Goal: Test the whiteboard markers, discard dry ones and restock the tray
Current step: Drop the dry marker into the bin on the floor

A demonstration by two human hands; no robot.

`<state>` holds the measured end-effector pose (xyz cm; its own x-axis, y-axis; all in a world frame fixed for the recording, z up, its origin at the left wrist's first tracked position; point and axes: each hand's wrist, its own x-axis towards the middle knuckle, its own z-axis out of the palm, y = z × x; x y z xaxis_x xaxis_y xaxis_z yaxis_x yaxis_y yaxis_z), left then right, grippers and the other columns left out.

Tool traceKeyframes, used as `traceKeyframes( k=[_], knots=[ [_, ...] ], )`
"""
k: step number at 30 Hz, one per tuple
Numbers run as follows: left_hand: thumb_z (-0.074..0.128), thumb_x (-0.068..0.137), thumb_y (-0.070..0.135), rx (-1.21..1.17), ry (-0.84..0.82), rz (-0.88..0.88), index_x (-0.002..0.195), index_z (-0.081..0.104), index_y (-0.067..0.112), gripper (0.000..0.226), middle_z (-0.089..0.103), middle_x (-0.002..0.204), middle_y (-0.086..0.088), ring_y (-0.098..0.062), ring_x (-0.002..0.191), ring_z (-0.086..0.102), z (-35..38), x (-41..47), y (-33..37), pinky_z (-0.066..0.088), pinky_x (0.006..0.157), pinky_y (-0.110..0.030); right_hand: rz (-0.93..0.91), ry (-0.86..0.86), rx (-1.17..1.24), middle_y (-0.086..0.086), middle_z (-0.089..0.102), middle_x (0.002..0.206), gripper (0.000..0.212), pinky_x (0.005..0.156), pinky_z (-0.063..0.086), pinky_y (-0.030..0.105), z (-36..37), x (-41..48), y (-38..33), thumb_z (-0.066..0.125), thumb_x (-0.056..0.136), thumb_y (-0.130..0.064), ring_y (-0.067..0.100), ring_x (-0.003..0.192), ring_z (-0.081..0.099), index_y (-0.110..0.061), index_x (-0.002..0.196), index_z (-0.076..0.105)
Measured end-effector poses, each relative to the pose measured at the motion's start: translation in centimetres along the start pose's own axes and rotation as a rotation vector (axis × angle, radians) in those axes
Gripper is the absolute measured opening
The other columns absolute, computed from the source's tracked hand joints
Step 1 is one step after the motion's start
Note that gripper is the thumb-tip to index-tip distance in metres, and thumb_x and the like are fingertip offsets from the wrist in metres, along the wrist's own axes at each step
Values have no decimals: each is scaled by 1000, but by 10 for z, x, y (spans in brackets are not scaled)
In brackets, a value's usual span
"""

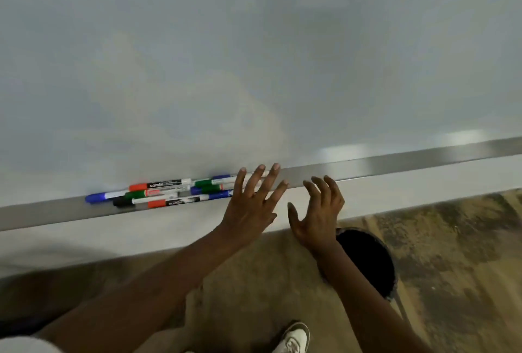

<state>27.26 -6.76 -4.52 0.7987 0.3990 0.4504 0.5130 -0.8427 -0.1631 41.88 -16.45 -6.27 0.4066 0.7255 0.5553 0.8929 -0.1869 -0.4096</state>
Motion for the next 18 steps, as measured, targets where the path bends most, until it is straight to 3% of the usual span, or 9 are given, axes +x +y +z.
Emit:
traceKeyframes(
  k=[3,7,12,18],
  knots=[
    [77,63,62,52,-11,-54,142,32,18,101,18,155,-12,-37,138,24,-14,-39,-48,17,109,-61,-107,-50,14,15,57,125,51,97,33,46,19,8,-42,64,79,-40,38,126,41,-14,120,48],
    [73,62,67,100,-77,-126,142,30,17,104,-3,160,-9,-39,139,21,-25,-85,-98,13,110,-61,-205,-146,-14,10,59,122,47,95,36,44,43,16,-81,71,76,-30,35,124,42,-14,118,56],
    [74,61,67,93,-119,-199,144,27,15,108,-7,159,-9,-37,144,10,-31,-115,-131,9,111,-60,-249,-289,-120,7,64,116,36,89,45,45,63,23,-104,73,76,-20,31,117,43,-15,111,63],
    [74,59,68,37,-149,-259,142,28,16,108,-7,159,-8,-39,138,23,-33,-123,-143,4,112,-57,-270,-389,-214,6,66,109,34,88,45,44,72,26,-101,74,77,-12,32,111,51,-14,109,64]
  ],
)
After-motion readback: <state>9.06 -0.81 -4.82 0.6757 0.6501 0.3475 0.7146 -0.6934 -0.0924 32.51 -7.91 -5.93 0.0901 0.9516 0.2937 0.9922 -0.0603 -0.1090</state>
